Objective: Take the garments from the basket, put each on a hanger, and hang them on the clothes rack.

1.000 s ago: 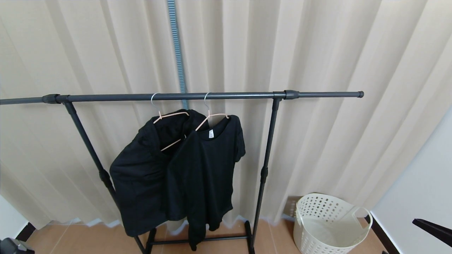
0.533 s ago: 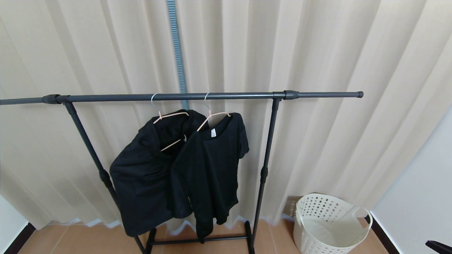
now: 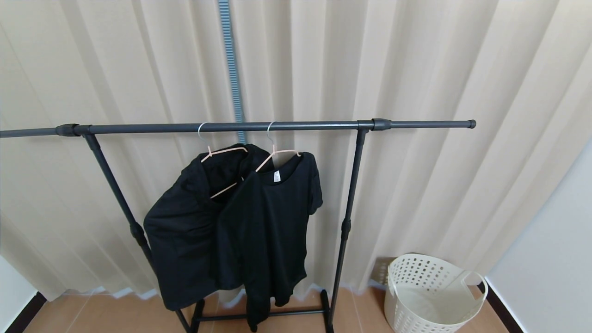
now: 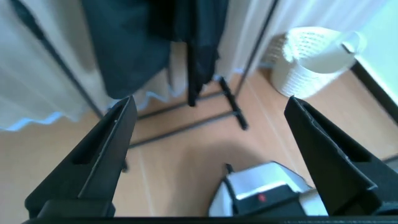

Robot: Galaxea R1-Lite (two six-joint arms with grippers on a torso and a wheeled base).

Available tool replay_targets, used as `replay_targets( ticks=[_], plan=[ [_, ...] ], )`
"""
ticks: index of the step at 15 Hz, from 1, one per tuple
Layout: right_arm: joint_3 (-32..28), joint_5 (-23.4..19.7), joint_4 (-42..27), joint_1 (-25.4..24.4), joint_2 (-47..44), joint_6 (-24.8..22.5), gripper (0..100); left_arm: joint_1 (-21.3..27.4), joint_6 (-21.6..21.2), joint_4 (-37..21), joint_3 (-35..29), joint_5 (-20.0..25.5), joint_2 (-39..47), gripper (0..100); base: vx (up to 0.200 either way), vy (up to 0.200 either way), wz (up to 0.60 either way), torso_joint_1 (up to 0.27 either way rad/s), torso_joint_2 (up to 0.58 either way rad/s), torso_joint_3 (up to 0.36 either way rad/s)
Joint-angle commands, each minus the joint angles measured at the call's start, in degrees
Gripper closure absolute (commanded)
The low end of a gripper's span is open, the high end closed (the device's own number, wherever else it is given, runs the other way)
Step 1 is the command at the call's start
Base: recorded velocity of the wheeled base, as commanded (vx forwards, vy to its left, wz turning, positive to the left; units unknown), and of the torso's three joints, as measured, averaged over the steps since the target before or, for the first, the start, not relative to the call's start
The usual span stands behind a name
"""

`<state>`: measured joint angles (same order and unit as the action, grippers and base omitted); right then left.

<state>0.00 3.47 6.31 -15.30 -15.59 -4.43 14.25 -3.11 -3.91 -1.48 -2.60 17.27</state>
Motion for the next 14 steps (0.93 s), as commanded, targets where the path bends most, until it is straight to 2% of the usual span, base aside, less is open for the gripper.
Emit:
replay_targets(
  ticks=[1,4,6,8,9,10,11,12,13,14],
  plan=[
    [0.0,-0.2,0.0,4.9,4.3,-1.6,0,-1.3,-3.8,-0.7,-0.6,-2.9,-7.3,0,0.000,0.000,0.00,0.000,0.00,0.000],
    [0.0,-0.3,-0.1,8.5,9.1,-3.2,0,-6.2,-4.0,-0.6,-0.6,-2.9,-11.0,0,0.000,0.000,0.00,0.000,0.00,0.000],
    [0.0,-0.6,-0.2,9.4,10.0,-3.4,0,-6.2,-3.5,0.0,-0.2,-3.8,-11.0,0,0.000,0.000,0.00,0.000,0.00,0.000],
    [0.0,-0.7,-0.3,9.4,10.0,-3.3,0,-6.3,-3.9,0.6,-0.1,-8.7,-11.0,0,0.000,0.000,0.00,0.000,0.00,0.000],
    [0.0,-0.7,-0.3,9.4,9.9,-3.3,0,-6.9,-4.1,0.6,-0.1,-8.8,-11.0,0,0.000,0.000,0.00,0.000,0.00,0.000],
    [0.0,-0.7,-0.3,9.4,9.6,-3.3,0,-9.7,-4.2,0.6,-0.2,-8.7,-10.9,0,0.000,0.000,0.00,0.000,0.00,0.000],
    [0.0,-0.7,-0.3,9.4,9.4,-3.3,0,-14.6,-5.3,0.6,-0.2,-8.0,-11.2,0,0.000,0.000,0.00,0.000,0.00,0.000],
    [0.0,-0.7,-0.3,9.4,9.4,-3.2,0,-16.7,-6.1,0.7,-0.2,-6.5,-11.6,0,0.000,0.000,0.00,0.000,0.00,0.000],
    [0.0,-0.8,-0.4,9.4,9.9,-3.2,0,-17.3,-5.4,1.3,0.1,-4.1,-12.1,0,0.000,0.000,0.00,0.000,0.00,0.000],
    [0.0,-1.1,-0.4,9.4,10.1,-3.1,0,-17.2,-2.6,2.1,0.5,-3.5,-12.2,0,0.000,0.000,0.00,0.000,0.00,0.000]
  ],
)
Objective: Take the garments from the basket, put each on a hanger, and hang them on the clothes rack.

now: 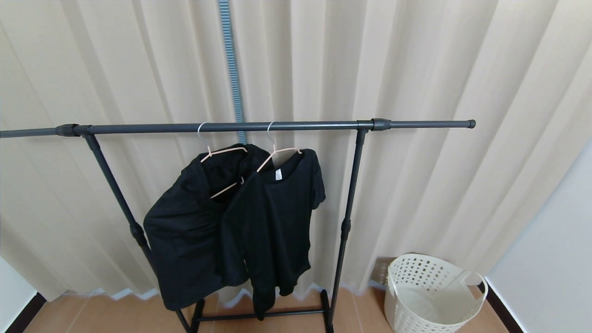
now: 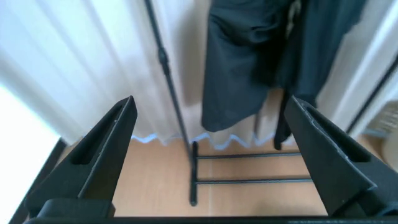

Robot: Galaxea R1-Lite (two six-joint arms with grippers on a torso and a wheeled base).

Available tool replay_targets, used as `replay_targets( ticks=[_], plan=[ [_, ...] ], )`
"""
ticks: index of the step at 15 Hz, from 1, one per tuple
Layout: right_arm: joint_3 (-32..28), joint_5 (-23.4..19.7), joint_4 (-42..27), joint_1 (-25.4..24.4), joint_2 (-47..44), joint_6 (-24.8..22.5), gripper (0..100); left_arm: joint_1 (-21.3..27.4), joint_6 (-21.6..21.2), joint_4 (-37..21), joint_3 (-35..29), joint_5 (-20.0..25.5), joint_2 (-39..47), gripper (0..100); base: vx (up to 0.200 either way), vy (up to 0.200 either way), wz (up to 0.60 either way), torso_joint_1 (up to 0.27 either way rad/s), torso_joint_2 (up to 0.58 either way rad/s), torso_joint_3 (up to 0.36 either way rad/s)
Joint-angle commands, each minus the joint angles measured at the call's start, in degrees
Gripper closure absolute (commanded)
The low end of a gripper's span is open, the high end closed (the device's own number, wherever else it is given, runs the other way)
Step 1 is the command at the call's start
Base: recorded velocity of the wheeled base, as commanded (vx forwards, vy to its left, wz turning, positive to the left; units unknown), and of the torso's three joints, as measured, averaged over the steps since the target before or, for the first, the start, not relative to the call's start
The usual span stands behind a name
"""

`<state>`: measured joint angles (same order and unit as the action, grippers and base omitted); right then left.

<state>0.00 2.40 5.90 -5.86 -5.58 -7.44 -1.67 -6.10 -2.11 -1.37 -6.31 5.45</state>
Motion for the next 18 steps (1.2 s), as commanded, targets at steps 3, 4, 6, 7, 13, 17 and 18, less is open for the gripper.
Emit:
replay_targets(
  ticks=[3,4,6,7,13,17,18],
  plan=[
    [0.0,-2.9,0.4,-0.4,-0.1,3.0,0,2.7,4.4,0.7,1.1,6.7,-3.3,0,0.000,0.000,0.00,0.000,0.00,0.000],
    [0.0,-4.3,0.0,-0.7,-0.2,3.2,0,2.6,4.4,0.7,1.1,6.8,-3.3,0,0.000,0.000,0.00,0.000,0.00,0.000],
    [0.0,-5.9,0.3,-1.3,-0.2,3.3,0,2.3,4.2,0.9,1.3,6.8,-4.4,0,0.000,0.000,0.00,0.000,0.00,0.000],
    [0.0,-5.9,0.3,-1.3,-0.2,3.4,0,2.0,4.3,0.9,1.2,6.6,-4.7,0,0.000,0.000,0.00,0.000,0.00,0.000],
    [0.0,-4.8,0.5,-1.3,-0.1,4.7,0,1.9,6.1,0.9,1.1,6.5,-4.9,0,0.000,0.000,0.00,0.000,0.00,0.000],
    [0.0,1.2,0.1,2.9,0.3,3.0,0,2.0,6.1,0.9,1.1,6.5,-4.8,0,0.000,0.000,0.00,0.000,0.00,0.000],
    [0.0,0.3,0.3,6.7,3.1,2.6,0,2.0,6.1,0.9,1.1,6.6,-4.8,0,0.000,0.000,0.00,0.000,0.00,0.000]
  ],
)
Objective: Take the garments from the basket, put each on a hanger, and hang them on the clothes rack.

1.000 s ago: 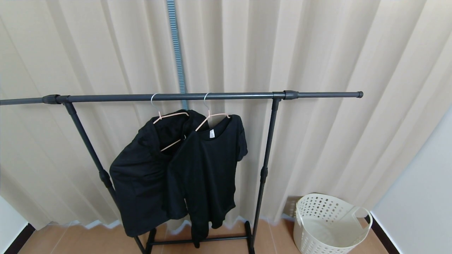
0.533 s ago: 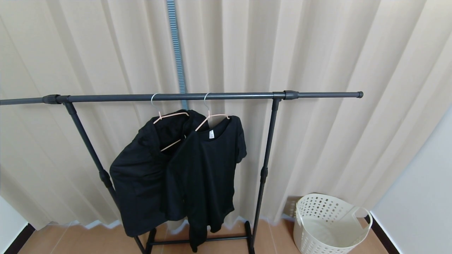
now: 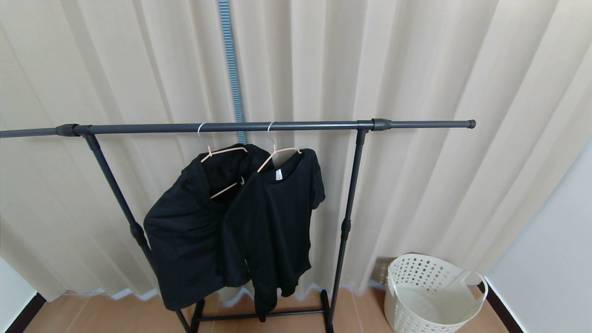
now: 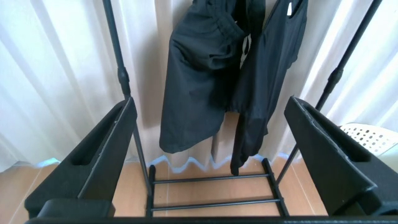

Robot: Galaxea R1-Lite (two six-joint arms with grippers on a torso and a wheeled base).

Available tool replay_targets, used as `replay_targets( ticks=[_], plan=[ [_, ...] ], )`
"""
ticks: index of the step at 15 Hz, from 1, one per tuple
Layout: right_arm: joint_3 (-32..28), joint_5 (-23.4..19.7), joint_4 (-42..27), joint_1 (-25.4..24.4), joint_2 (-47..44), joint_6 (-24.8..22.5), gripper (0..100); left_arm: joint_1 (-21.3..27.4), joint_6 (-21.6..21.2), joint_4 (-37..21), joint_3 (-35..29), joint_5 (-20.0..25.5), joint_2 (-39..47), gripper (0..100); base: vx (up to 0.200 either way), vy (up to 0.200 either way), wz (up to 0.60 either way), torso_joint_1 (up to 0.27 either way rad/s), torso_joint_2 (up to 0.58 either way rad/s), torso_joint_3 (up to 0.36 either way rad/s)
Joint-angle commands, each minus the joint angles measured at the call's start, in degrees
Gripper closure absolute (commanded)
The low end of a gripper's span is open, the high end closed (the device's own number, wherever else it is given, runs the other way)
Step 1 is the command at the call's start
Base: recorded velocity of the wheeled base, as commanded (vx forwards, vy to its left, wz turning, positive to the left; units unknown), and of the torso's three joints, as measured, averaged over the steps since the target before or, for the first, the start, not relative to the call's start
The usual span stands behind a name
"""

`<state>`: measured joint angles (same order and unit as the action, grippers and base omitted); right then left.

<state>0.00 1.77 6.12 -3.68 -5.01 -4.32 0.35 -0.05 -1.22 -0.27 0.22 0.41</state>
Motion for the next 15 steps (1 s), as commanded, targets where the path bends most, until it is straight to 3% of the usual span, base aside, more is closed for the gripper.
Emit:
replay_targets(
  ticks=[1,5,15],
  plan=[
    [0.0,0.3,0.4,4.4,4.8,-0.6,0,0.0,0.0,0.1,0.0,0.0,0.1,0,0.000,0.000,0.00,0.000,0.00,0.000],
    [0.0,0.2,0.4,3.3,4.9,2.4,0,0.0,0.0,0.5,0.2,0.0,0.1,0,0.000,0.000,0.00,0.000,0.00,0.000],
    [0.0,0.1,0.4,3.3,4.9,2.3,0,0.0,0.0,0.5,0.2,0.0,0.1,0,0.000,0.000,0.00,0.000,0.00,0.000]
  ],
)
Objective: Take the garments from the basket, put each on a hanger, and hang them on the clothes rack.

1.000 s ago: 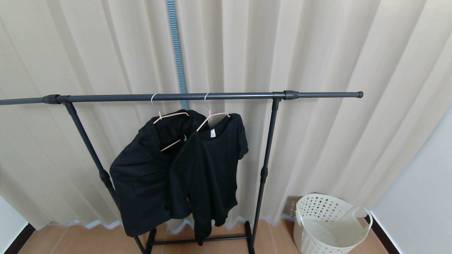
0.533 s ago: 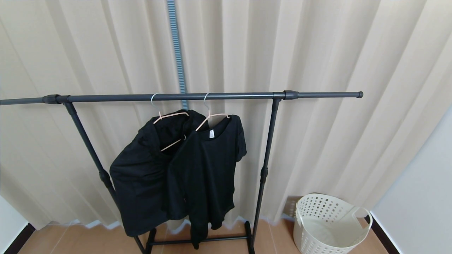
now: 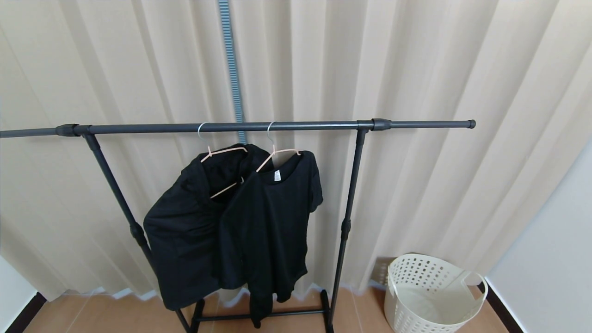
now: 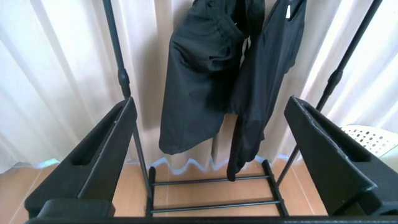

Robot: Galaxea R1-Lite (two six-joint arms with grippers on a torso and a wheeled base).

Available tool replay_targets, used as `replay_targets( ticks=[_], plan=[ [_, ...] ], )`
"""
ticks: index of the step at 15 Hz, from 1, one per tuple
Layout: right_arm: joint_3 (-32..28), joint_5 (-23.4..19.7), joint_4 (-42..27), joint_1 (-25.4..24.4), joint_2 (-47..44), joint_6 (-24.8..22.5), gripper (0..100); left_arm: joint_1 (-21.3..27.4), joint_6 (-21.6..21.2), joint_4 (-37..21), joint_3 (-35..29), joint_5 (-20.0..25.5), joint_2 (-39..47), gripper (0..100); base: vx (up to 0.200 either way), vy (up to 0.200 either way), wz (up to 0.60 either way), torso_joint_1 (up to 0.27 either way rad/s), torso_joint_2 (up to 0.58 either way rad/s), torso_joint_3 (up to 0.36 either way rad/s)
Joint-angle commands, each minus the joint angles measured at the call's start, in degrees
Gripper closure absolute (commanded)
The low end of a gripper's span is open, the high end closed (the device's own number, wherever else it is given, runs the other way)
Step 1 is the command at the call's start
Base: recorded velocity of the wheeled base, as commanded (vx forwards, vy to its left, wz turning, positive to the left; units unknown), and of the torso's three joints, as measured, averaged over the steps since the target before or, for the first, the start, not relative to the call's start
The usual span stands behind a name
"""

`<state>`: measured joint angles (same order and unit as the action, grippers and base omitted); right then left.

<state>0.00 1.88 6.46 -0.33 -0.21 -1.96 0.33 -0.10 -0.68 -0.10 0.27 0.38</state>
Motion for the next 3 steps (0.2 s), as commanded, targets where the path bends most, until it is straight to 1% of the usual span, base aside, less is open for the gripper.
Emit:
replay_targets(
  ticks=[1,3],
  plan=[
    [0.0,0.0,0.0,0.0,0.0,0.0,0,0.0,0.0,0.0,0.0,0.0,0.1,0,0.000,0.000,0.00,0.000,0.00,0.000],
    [0.0,0.1,0.0,0.0,0.0,0.2,0,0.0,0.0,0.0,0.0,0.0,0.1,0,0.000,0.000,0.00,0.000,0.00,0.000]
  ],
)
